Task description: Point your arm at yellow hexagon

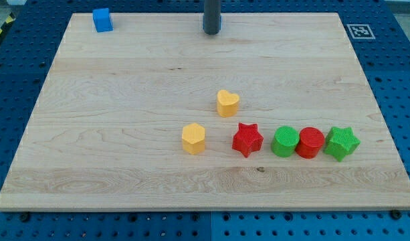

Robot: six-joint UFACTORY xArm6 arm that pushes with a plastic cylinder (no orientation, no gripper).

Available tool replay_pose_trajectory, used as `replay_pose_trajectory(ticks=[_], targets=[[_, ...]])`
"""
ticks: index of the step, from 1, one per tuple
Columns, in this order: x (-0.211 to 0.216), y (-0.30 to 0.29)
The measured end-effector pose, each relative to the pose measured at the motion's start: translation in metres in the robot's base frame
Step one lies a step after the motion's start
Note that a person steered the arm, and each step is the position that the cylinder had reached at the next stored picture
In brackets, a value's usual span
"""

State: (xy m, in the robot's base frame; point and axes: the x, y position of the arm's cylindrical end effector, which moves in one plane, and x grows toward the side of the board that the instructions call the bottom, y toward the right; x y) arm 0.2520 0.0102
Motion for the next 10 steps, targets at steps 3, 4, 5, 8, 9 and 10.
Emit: replay_pose_trajectory(ticks=[3, 4, 5, 8, 9, 10], targets=[[0.127, -0.112], [0.127, -0.113], [0.127, -0.113], [0.148, -0.113], [0.170, -0.113], [0.222, -0.113]])
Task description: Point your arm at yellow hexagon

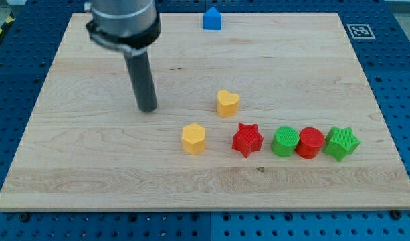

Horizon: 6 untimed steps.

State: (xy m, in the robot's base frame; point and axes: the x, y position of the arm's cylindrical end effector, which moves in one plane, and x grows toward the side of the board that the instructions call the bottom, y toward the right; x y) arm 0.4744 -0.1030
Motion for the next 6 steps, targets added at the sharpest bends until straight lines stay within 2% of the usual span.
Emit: replay_pose_trajectory(ticks=[1, 2, 3, 4, 6], targets=[[0.055, 0.000], [0.081, 0.008], [0.094, 0.046], [0.100, 0.073], [0.074, 0.080]])
